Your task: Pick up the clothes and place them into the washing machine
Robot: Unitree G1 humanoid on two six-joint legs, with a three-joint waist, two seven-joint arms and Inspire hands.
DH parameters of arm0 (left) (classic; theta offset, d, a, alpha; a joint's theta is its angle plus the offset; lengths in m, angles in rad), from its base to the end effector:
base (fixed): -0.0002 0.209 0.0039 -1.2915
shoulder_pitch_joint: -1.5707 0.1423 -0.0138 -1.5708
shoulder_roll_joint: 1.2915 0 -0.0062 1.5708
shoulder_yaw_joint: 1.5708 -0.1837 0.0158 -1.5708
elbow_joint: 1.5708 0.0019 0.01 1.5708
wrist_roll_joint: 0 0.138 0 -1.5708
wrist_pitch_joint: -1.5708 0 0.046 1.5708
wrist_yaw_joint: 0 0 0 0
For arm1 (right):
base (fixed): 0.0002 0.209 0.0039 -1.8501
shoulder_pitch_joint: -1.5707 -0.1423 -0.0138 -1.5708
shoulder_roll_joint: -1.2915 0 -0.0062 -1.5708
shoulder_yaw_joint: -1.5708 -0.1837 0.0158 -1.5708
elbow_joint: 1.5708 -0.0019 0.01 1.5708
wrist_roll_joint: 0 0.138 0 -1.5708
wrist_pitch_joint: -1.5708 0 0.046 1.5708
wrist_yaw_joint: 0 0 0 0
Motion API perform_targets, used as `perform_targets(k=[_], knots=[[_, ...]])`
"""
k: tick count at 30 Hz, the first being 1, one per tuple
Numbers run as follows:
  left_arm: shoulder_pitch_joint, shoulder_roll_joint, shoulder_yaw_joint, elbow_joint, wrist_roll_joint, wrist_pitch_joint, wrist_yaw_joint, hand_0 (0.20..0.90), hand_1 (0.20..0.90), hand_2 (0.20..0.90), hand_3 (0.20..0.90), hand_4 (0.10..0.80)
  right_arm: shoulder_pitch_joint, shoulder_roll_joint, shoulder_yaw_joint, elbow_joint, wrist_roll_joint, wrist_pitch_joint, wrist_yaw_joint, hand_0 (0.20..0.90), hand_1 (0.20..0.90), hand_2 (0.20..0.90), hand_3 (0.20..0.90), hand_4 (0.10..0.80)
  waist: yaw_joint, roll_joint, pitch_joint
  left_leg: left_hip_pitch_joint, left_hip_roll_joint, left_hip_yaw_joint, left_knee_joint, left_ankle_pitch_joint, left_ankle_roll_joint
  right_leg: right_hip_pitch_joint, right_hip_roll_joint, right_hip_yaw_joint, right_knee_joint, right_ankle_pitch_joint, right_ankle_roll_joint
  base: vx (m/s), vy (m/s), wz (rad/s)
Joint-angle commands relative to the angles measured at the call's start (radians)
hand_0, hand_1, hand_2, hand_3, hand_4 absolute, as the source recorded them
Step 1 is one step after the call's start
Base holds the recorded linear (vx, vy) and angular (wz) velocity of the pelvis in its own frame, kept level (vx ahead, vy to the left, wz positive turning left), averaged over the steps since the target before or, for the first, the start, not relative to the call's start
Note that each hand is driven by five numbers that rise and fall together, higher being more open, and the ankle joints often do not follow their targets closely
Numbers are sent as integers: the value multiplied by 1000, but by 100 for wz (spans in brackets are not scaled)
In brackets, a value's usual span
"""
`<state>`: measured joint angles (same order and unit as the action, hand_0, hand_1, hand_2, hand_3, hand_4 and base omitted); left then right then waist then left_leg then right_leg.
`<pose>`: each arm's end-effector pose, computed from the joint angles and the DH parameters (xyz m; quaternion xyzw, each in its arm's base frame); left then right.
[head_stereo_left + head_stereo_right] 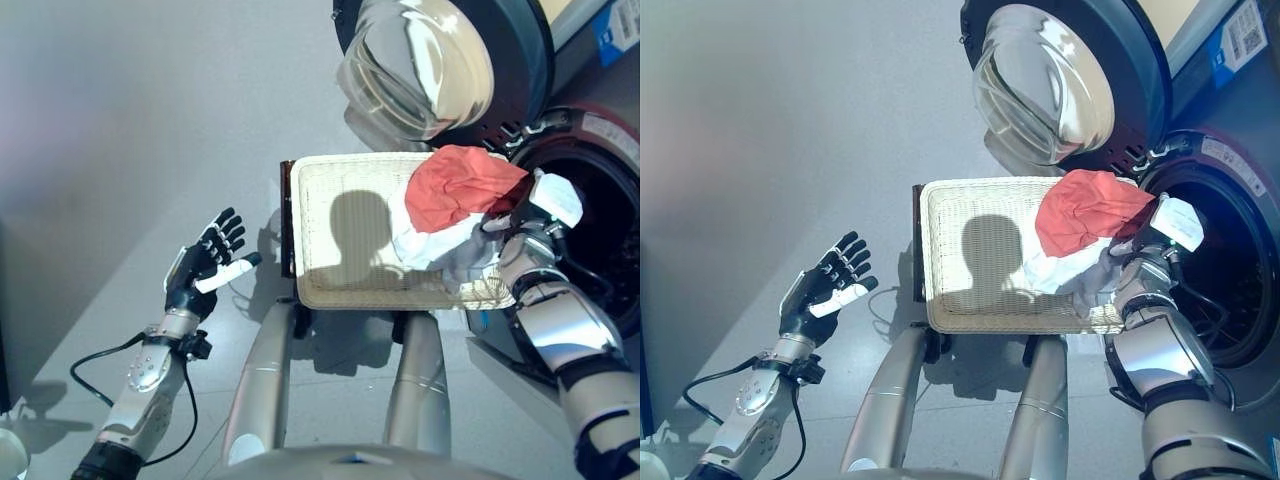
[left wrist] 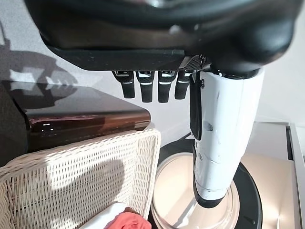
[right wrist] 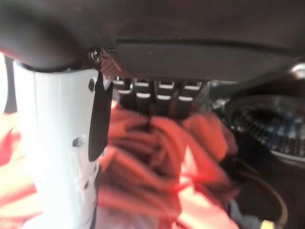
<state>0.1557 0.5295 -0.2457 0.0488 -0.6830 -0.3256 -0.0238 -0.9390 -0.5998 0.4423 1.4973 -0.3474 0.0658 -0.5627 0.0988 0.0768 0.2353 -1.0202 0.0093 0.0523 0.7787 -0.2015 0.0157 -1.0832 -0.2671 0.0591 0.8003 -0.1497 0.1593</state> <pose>0.1636 0.2180 0.0278 -0.0899 -0.0004 -0.0579 0.9943 0.3060 -0.3053 0.0874 -0.5948 0.1686 -0.2924 0.7296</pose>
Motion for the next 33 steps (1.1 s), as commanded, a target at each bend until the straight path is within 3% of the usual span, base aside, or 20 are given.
perform_targets(k=[1, 12, 19, 20, 21, 28, 33], knots=[[14, 31, 53, -128, 6, -58, -15, 900, 900, 900, 900, 800, -8, 21, 76, -14, -35, -34, 91, 200, 200, 200, 200, 300, 29, 26, -19, 16, 37, -64, -115, 51, -73, 39, -26, 13, -30, -12, -30, 18, -12, 6], [19, 33, 63, -131, 10, -56, -17, 900, 900, 900, 900, 800, 8, 23, 53, -6, -14, -34, 92, 200, 200, 200, 200, 300, 23, 23, -30, 16, 39, -64, -111, 45, -73, 37, -27, 9, -23, -15, -29, 11, -5, 4], [9, 16, 73, -97, 6, -61, 14, 900, 900, 900, 900, 800, 19, 30, -232, -51, 449, -166, 37, 200, 200, 200, 200, 300, 12, 12, -33, 16, 38, -63, -99, 31, -65, 37, -23, 9, -18, -23, -30, 5, 1, 0], [11, 12, 80, -93, 0, -68, 21, 900, 900, 900, 900, 800, 20, 34, -328, -81, 640, -238, 25, 200, 200, 200, 200, 300, 5, 12, -34, 14, 41, -61, -94, 25, -62, 34, -21, 12, -15, -27, -31, 0, 0, 0], [11, 14, 79, -93, 0, -69, 21, 900, 900, 900, 900, 800, 22, 34, -329, -81, 643, -239, 26, 200, 200, 200, 200, 300, 6, 10, -34, 14, 41, -61, -94, 25, -62, 34, -21, 12, -14, -28, -31, 0, 0, 0], [8, 2, 68, -83, -29, -73, 58, 900, 900, 900, 900, 800, 43, 97, -691, -168, 1362, -541, 52, 200, 200, 200, 200, 300, -19, 10, -40, 13, 44, -57, -80, 5, -59, 28, -18, 16, -9, -41, -31, 19, 12, -3], [19, -12, 32, -74, -67, -75, 69, 900, 900, 900, 900, 800, 72, 98, -806, -238, 1425, -655, -54, 200, 200, 200, 200, 300, -41, 18, -47, 12, 46, -54, -78, -1, -59, 28, -13, 23, -8, -50, -32, 9, 5, -3]])
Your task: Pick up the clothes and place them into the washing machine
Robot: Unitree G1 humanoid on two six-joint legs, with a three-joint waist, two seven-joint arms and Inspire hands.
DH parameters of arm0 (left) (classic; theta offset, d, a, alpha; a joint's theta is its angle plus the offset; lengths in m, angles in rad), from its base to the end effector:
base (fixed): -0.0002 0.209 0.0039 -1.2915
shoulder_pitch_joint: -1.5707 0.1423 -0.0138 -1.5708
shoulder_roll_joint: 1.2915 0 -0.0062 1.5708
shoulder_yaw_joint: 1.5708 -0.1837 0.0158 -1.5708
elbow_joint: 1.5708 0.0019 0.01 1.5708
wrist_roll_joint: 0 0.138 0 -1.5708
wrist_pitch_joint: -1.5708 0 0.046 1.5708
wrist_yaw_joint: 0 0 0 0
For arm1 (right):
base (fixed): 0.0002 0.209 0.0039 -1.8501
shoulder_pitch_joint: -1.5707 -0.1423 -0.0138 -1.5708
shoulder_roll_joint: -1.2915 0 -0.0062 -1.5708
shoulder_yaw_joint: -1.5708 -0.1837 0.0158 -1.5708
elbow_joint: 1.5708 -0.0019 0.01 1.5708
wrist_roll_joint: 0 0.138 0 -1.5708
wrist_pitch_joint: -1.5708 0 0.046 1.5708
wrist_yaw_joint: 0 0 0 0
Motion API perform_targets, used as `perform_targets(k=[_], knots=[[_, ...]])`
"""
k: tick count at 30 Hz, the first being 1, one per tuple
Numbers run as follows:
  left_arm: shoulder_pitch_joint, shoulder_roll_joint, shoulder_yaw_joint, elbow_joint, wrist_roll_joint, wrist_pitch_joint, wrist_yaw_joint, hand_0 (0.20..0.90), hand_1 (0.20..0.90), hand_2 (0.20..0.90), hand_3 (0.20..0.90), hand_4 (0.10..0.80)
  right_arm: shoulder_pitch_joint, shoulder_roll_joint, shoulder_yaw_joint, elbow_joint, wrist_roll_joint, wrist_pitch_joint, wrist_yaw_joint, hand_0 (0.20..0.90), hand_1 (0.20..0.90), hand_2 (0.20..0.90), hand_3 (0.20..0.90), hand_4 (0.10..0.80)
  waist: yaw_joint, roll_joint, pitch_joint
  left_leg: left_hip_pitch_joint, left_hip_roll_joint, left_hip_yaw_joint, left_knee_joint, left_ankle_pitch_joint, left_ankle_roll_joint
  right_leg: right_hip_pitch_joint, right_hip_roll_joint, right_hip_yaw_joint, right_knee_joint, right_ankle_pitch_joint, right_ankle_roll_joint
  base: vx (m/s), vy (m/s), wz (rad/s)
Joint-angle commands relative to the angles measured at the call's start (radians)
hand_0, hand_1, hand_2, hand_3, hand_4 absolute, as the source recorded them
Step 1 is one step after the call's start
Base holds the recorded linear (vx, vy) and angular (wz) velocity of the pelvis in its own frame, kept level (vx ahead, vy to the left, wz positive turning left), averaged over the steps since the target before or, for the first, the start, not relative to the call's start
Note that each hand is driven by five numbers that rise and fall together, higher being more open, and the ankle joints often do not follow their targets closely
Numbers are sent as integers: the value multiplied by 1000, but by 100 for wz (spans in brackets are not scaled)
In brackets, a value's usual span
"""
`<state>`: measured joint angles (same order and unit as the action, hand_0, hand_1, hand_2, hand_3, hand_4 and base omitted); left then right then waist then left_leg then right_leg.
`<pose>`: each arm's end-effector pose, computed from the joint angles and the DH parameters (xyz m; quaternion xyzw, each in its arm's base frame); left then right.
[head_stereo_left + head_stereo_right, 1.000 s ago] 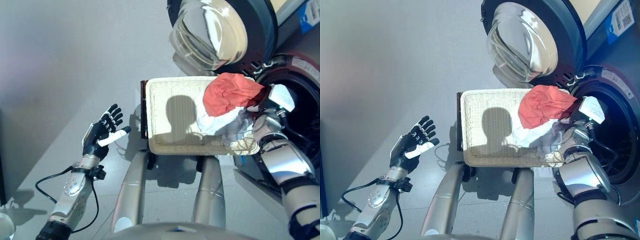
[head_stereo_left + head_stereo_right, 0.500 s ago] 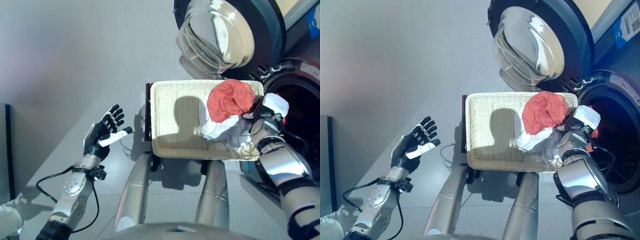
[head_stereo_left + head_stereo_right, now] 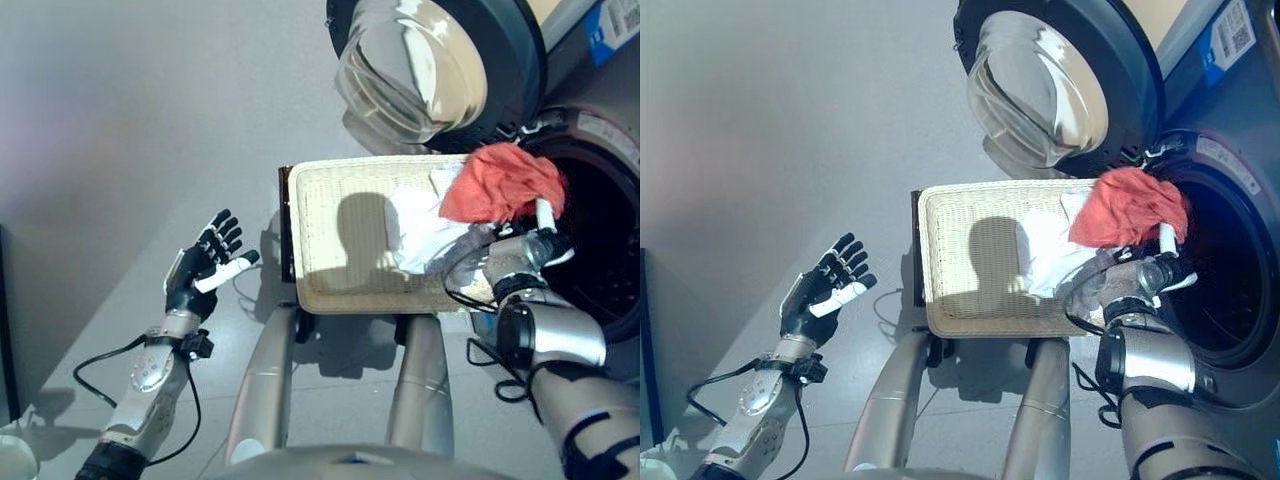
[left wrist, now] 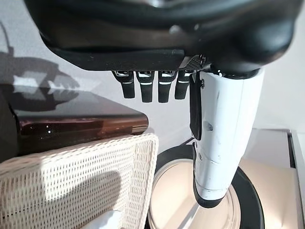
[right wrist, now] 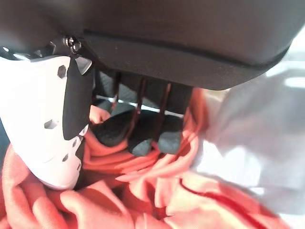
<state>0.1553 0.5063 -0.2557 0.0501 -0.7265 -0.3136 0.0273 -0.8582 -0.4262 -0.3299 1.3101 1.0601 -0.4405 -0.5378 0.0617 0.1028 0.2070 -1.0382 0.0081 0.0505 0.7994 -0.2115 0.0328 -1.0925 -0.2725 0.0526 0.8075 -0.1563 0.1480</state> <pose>0.1632 0.2127 0.0246 -0.1220 0.0119 -0.0284 0.9920 0.3111 -0.2832 0.0859 0.4196 0.0010 -0.5482 0.7235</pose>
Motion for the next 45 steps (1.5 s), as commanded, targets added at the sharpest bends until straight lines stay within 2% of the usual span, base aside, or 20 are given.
perform_targets(k=[1, 7, 8, 10, 11, 14, 18, 21, 24, 25, 26, 28, 29, 30, 31, 34, 36, 38, 39, 45], knots=[[23, 14, 38, -77, -25, -88, 16, 900, 900, 900, 900, 800, -11, -91, -49, -46, 29, -157, -99, 200, 200, 200, 200, 300, -5, -7, -22, 30, 48, -52, -99, 9, -77, 38, -8, 30, -14, -46, -21, 21, -17, -3], [47, 58, 23, -92, -48, -73, -3, 900, 900, 900, 900, 800, -16, -255, -86, 32, 32, -126, -193, 200, 200, 200, 200, 300, -7, -3, -37, 28, 52, -57, -99, 8, -83, 37, -10, 32, -8, -55, -20, 3, -5, 0], [47, 59, 22, -95, -49, -72, -4, 900, 900, 900, 900, 800, -19, -261, -86, 38, 33, -124, -192, 200, 200, 200, 200, 300, -5, -3, -38, 27, 52, -57, -99, 8, -83, 37, -10, 32, -7, -56, -20, 0, 0, 0], [58, 81, 25, -104, -59, -61, -11, 900, 900, 900, 900, 800, -21, -355, -92, 76, 56, -108, -218, 200, 200, 200, 200, 300, -9, -1, -42, 24, 53, -59, -95, 10, -88, 34, -11, 33, -1, -60, -20, 8, -31, -1], [57, 82, 23, -106, -61, -60, -13, 900, 900, 900, 900, 800, -24, -363, -91, 83, 58, -104, -216, 200, 200, 200, 200, 300, -7, 0, -43, 23, 53, -59, -95, 10, -89, 33, -12, 33, 0, -61, -20, 13, -37, 0], [79, 106, 27, -128, -74, -52, -23, 900, 900, 900, 900, 800, -24, -480, -78, 126, 53, -72, -237, 200, 200, 200, 200, 300, -5, 6, -49, 22, 54, -58, -98, 11, -93, 23, -13, 38, 5, -65, -19, 6, -10, 0], [97, 119, 25, -149, -81, -54, -28, 900, 900, 900, 900, 800, -43, -559, -45, 128, 20, -61, -254, 200, 200, 200, 200, 300, -3, 16, -46, 15, 57, -55, -102, 20, -95, 13, -15, 45, 4, -56, -18, 0, 0, 0], [98, 118, 15, -151, -77, -53, -30, 900, 900, 900, 900, 800, -43, -569, -30, 122, 0, -62, -256, 200, 200, 200, 200, 300, -2, 23, -43, 13, 57, -52, -92, 12, -97, 11, -16, 49, 12, -66, -17, 8, -2, -3], [87, 114, 2, -142, -72, -52, -24, 900, 900, 900, 900, 800, -41, -531, -24, 118, 3, -71, -242, 200, 200, 200, 200, 300, 0, 36, -42, 11, 56, -51, -92, 14, -96, 5, -16, 50, 17, -68, -18, -36, 10, -1], [83, 110, -1, -137, -71, -55, -23, 900, 900, 900, 900, 800, -48, -511, -11, 101, 2, -74, -222, 200, 200, 200, 200, 300, 2, 38, -34, 1, 55, -48, -95, 39, -91, -4, -16, 50, 10, -43, -22, 36, -3, 0], [78, 105, -1, -136, -74, -57, -23, 900, 900, 900, 900, 800, -53, -498, -2, 88, 2, -76, -209, 200, 200, 200, 200, 300, 3, 37, -39, 10, 56, -48, -92, 16, -94, 4, -15, 51, 18, -65, -19, 0, 0, 0], [71, 101, -2, -133, -72, -64, -23, 900, 900, 900, 900, 800, -55, -473, 19, 77, -25, -69, -192, 200, 200, 200, 200, 300, 3, 38, -36, 8, 56, -47, -93, 21, -93, 2, -13, 52, 15, -58, -19, 44, -7, -5], [66, 100, -1, -129, -70, -67, -22, 900, 900, 900, 900, 800, -56, -460, 30, 76, -39, -66, -185, 694, 694, 694, 694, 653, 3, 38, -34, 8, 55, -47, -92, 21, -93, 2, -14, 52, 14, -58, -19, -98, 12, -7], [65, 100, 0, -127, -68, -71, -21, 900, 900, 900, 900, 800, -57, -455, 35, 81, -46, -65, -183, 900, 900, 900, 900, 800, 2, 39, -27, -1, 54, -44, -92, 41, -90, -4, -15, 50, 10, -38, -22, 21, -12, -6], [62, 100, 1, -125, -66, -73, -22, 900, 900, 900, 900, 800, -58, -446, 47, 86, -59, -62, -179, 900, 900, 900, 900, 800, 4, 38, -33, 7, 56, -47, -88, 16, -93, 6, -15, 49, 18, -63, -19, 22, -7, -4], [61, 99, 9, -124, -61, -84, -23, 900, 900, 900, 900, 800, -52, -431, 59, 83, -78, -61, -162, 900, 900, 900, 900, 800, 0, 37, -26, -1, 54, -45, -91, 40, -88, -2, -14, 45, 11, -38, -23, 3, -3, -1], [63, 99, 13, -121, -58, -86, -24, 900, 900, 900, 900, 800, -48, -429, 66, 77, -96, -57, -159, 900, 900, 900, 900, 800, 0, 34, -32, 11, 54, -48, -86, 12, -91, 10, -14, 44, 19, -66, -20, 64, -11, 4], [63, 97, 15, -116, -51, -98, -24, 900, 900, 900, 900, 800, -36, -409, 104, 51, -186, -51, -174, 900, 900, 900, 900, 800, -1, 30, -22, -1, 51, -44, -93, 43, -86, 2, -16, 41, 3, -30, -22, -51, 8, 1], [64, 97, 15, -115, -51, -98, -24, 900, 900, 900, 900, 800, -35, -405, 103, 46, -192, -49, -181, 900, 900, 900, 900, 800, -1, 29, -30, 8, 52, -47, -90, 17, -90, 11, -15, 42, 11, -57, -18, 0, 0, 0], [62, 101, 20, -105, -12, -128, -19, 900, 900, 900, 900, 800, 1, -377, 250, -2, -549, 73, -268, 900, 900, 900, 900, 800, 1, 12, -20, 10, 50, -45, -89, 18, -86, 21, -13, 37, 3, -48, -17, 17, -2, 0]])
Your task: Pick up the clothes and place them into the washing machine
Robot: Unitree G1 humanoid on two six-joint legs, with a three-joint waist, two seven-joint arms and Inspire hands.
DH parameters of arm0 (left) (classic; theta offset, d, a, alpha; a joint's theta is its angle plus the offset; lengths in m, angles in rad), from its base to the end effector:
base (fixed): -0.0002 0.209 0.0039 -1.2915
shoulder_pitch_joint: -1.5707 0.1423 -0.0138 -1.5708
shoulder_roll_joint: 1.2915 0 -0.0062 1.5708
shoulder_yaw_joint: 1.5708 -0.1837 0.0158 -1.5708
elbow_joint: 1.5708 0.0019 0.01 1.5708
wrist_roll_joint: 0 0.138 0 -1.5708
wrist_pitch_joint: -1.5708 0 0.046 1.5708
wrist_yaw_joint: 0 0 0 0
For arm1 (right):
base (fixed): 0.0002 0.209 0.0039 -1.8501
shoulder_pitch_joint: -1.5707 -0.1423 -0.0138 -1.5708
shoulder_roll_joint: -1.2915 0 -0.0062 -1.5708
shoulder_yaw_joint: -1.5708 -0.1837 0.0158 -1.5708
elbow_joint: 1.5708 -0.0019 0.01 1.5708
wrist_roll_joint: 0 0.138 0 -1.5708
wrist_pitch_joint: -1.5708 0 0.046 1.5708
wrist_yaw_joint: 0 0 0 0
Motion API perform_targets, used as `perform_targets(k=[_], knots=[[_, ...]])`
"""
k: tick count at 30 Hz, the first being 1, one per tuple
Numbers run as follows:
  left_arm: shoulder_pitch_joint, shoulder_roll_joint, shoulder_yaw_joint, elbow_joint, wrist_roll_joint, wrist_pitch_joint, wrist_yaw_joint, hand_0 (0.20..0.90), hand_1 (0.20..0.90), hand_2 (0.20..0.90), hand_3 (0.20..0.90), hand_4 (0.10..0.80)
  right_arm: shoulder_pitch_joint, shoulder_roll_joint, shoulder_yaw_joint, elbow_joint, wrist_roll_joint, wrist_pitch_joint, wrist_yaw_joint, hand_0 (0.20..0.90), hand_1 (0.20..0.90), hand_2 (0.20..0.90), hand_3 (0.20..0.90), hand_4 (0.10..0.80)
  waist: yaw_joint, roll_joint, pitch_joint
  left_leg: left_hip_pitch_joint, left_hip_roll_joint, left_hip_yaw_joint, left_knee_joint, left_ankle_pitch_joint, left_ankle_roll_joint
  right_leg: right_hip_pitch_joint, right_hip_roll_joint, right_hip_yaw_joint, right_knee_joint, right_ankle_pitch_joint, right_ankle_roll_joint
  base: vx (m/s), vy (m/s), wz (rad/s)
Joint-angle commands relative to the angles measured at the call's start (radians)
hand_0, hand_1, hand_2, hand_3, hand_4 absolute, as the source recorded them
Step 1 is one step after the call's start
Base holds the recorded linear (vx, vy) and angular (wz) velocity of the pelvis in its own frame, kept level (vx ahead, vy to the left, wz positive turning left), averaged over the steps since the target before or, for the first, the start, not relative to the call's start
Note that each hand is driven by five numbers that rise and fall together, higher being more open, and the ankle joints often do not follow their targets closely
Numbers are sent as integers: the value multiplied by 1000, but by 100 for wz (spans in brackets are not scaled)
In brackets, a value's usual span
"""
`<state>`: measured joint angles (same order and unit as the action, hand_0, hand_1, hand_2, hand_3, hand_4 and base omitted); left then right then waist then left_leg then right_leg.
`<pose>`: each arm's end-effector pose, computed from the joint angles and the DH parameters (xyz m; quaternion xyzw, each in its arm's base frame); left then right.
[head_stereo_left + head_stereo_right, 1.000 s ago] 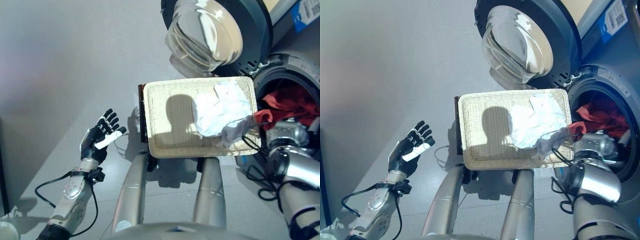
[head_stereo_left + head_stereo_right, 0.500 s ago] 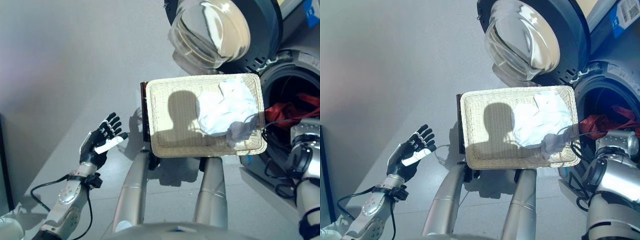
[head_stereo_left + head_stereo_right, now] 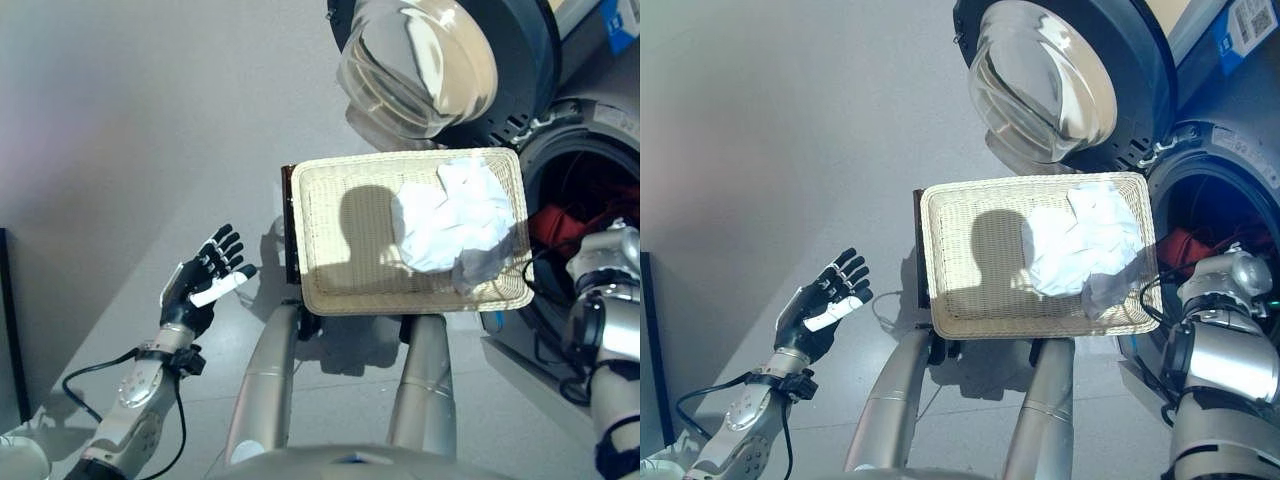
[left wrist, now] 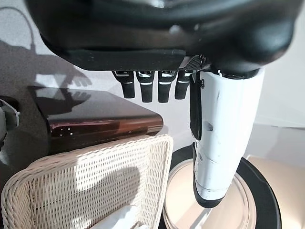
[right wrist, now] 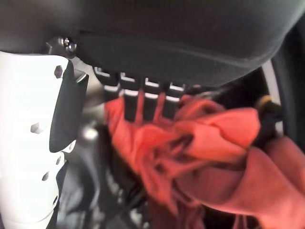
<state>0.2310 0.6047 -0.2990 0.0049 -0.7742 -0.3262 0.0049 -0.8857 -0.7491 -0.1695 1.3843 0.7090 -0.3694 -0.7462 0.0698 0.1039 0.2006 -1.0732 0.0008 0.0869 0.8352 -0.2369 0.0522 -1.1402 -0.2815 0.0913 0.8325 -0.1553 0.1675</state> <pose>0.1450 0.2227 0.0235 -0.1087 0.0423 -0.0528 0.9918 0.2853 -0.3633 0.1399 0.1430 -0.0451 -0.6608 0.7354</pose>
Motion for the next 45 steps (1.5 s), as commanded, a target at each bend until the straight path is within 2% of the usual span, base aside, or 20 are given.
perform_targets(k=[1, 4, 6, 8, 14, 21, 25, 27, 34, 38, 45], knots=[[-16, 2, 65, -58, 41, -117, 5, 900, 900, 900, 900, 800, 30, -46, 112, -84, -245, 20, -61, 900, 900, 900, 900, 800, -6, 8, -13, 47, 57, -80, -125, 42, -105, 72, -5, -3, -24, -47, -37, 0, 0, 0], [-17, -1, 78, -56, 44, -116, 6, 900, 900, 900, 900, 800, 35, -28, 211, -82, -355, 101, 21, 900, 900, 900, 900, 800, -7, -7, -8, 49, 58, -81, -126, 46, -105, 77, -3, -6, -29, -38, -36, -17, 21, 0], [-16, -4, 82, -55, 43, -115, 6, 900, 900, 900, 900, 800, 26, -21, 235, -79, -369, 108, 25, 900, 900, 900, 900, 800, -9, -9, -4, 55, 60, -80, -130, 47, -106, 81, -3, -7, -32, -35, -37, 0, 0, 0], [-19, -4, 87, -50, 41, -107, 4, 900, 900, 900, 900, 800, 22, 4, 331, -64, -459, 156, 86, 900, 900, 900, 900, 800, -14, -22, 4, 58, 62, -78, -132, 54, -110, 87, -1, -8, -36, -24, -38, -38, 23, 3], [11, -3, 115, -59, 50, -93, 2, 900, 900, 900, 900, 800, 22, 58, 412, -23, -648, 238, 67, 900, 900, 900, 900, 800, -11, -27, 7, 59, 61, -84, -136, 59, -109, 95, 0, -15, -44, -17, -37, -7, 4, 1], [22, -17, 138, -57, 56, -72, 3, 900, 900, 900, 900, 800, 41, 77, 436, 25, -782, 329, 64, 900, 900, 900, 900, 800, -17, -37, 7, 63, 60, -81, -133, 57, -109, 99, 0, -15, -44, -13, -37, -2, 5, 1], [23, -27, 139, -54, 57, -61, 5, 900, 900, 900, 900, 800, 73, 111, 375, 60, -740, 331, 37, 900, 900, 900, 900, 800, -19, -39, 9, 67, 62, -80, -129, 54, -108, 103, 1, -15, -42, -14, -39, 0, 0, 0], [20, -41, 143, -50, 65, -60, 11, 900, 900, 900, 900, 800, 124, 169, 348, 56, -741, 324, 7, 900, 900, 900, 900, 800, -21, -36, 11, 68, 64, -78, -124, 51, -105, 105, 2, -15, -42, -14, -39, 0, 0, 0], [15, -62, 167, -46, 100, -86, 30, 900, 900, 900, 900, 800, 233, 224, 343, -51, -868, 358, -62, 900, 900, 900, 900, 800, -29, -29, 8, 64, 65, -74, -118, 48, -102, 98, 2, -10, -39, -19, -36, -4, 1, -5], [11, -64, 171, -42, 105, -87, 27, 900, 900, 900, 900, 800, 245, 209, 345, -32, -905, 398, -48, 900, 900, 900, 900, 800, -28, -25, 2, 56, 65, -73, -117, 48, -102, 89, 0, -7, -37, -19, -36, 0, 0, 0], [26, -32, 167, -64, 88, -76, 0, 900, 900, 900, 900, 800, 178, 106, 329, 86, -852, 425, -23, 900, 900, 900, 900, 800, -8, -10, -6, 47, 66, -72, -123, 54, -100, 77, -10, -8, -35, -18, -33, 1, -5, 2]])
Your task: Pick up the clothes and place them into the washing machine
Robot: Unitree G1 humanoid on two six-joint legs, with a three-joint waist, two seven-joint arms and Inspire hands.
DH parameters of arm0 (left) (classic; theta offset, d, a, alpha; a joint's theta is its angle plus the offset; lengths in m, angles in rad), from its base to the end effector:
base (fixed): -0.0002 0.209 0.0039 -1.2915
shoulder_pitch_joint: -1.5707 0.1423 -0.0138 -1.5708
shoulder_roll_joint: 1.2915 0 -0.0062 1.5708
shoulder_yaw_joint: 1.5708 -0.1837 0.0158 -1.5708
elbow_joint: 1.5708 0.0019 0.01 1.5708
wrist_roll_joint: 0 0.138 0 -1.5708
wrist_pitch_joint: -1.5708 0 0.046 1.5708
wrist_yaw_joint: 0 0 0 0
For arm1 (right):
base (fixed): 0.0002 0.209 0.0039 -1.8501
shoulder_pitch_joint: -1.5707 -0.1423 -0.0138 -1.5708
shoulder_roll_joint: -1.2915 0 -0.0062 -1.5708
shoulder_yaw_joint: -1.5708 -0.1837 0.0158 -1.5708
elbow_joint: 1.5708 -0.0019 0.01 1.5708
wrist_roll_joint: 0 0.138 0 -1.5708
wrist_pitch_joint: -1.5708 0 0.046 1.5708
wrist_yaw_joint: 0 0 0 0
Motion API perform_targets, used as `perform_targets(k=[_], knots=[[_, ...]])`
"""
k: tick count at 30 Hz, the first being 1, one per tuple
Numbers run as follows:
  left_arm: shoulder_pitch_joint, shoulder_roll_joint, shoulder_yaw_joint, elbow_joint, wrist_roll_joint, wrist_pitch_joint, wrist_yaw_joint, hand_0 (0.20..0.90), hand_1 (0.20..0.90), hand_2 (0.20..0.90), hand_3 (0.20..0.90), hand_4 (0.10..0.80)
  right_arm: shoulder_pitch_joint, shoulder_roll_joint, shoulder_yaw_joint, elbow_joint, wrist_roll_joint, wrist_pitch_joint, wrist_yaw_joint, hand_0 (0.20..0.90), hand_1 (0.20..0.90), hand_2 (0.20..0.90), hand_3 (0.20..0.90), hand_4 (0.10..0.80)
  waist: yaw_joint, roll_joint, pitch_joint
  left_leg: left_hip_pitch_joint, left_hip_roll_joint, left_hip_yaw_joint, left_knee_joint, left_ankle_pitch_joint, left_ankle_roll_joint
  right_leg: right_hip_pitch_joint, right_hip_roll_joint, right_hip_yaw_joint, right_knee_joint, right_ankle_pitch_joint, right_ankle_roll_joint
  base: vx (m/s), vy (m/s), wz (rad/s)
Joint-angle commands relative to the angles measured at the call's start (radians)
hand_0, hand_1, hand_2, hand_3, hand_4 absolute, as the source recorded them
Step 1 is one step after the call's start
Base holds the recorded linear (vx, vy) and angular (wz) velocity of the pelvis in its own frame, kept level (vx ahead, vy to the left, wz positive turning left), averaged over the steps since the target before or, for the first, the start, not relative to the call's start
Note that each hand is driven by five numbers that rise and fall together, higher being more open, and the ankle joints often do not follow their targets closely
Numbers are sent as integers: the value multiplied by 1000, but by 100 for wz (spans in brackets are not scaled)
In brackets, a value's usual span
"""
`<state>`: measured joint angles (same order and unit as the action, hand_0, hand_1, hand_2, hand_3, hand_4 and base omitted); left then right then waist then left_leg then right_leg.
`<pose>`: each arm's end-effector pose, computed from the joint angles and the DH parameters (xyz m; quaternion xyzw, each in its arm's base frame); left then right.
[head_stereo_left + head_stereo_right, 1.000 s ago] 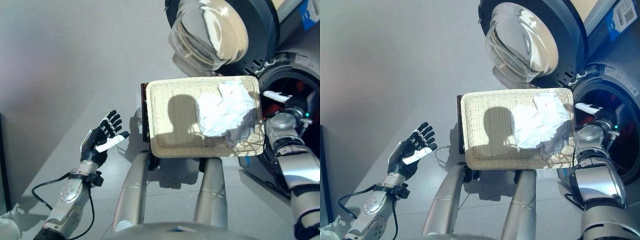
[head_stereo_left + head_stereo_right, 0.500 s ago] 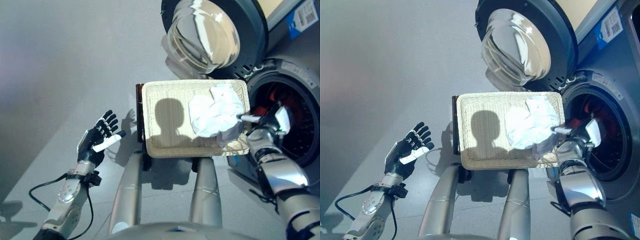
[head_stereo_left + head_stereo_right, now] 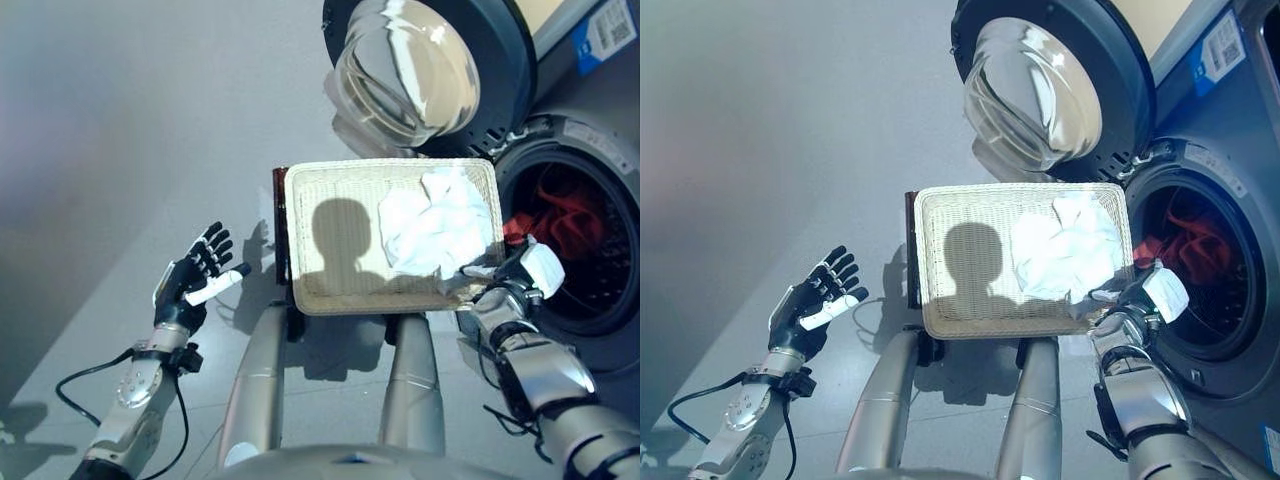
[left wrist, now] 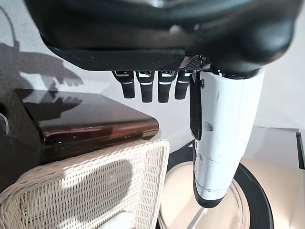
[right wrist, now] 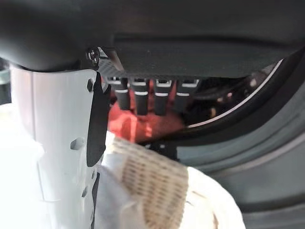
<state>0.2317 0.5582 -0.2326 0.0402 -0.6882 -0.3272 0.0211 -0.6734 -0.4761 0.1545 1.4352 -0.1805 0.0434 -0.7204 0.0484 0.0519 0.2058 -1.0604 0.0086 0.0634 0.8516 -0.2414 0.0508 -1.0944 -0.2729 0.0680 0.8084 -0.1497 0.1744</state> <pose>0.1465 0.2278 0.0215 -0.0794 0.0306 -0.0205 0.9962 0.2594 -0.2851 0.0057 -0.4375 0.2540 -0.3709 0.7788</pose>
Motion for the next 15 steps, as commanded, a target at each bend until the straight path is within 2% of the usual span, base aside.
perform_targets(k=[1, 8, 15], knots=[[27, 20, 98, -103, 0, -72, -19, 900, 900, 900, 900, 800, -41, -178, 5, 44, 44, 13, -50, 900, 900, 900, 900, 800, 14, 42, -11, 35, 58, -48, -139, 58, -98, 31, -18, 15, -10, -24, -39, 0, 0, 0], [25, 38, 84, -106, -1, -63, -25, 900, 900, 900, 900, 800, -54, -232, 3, 78, 81, 13, -51, 900, 900, 900, 900, 800, 15, 46, -14, 39, 57, -49, -142, 59, -99, 34, -20, 17, -8, -26, -39, 0, 0, 0], [33, 49, 84, -119, 3, -62, -29, 900, 900, 900, 900, 800, -56, -291, 48, 85, 13, 45, -49, 900, 900, 900, 900, 800, 20, 52, -16, 33, 57, -50, -143, 60, -100, 29, -22, 16, -8, -26, -37, 0, 0, 0]])
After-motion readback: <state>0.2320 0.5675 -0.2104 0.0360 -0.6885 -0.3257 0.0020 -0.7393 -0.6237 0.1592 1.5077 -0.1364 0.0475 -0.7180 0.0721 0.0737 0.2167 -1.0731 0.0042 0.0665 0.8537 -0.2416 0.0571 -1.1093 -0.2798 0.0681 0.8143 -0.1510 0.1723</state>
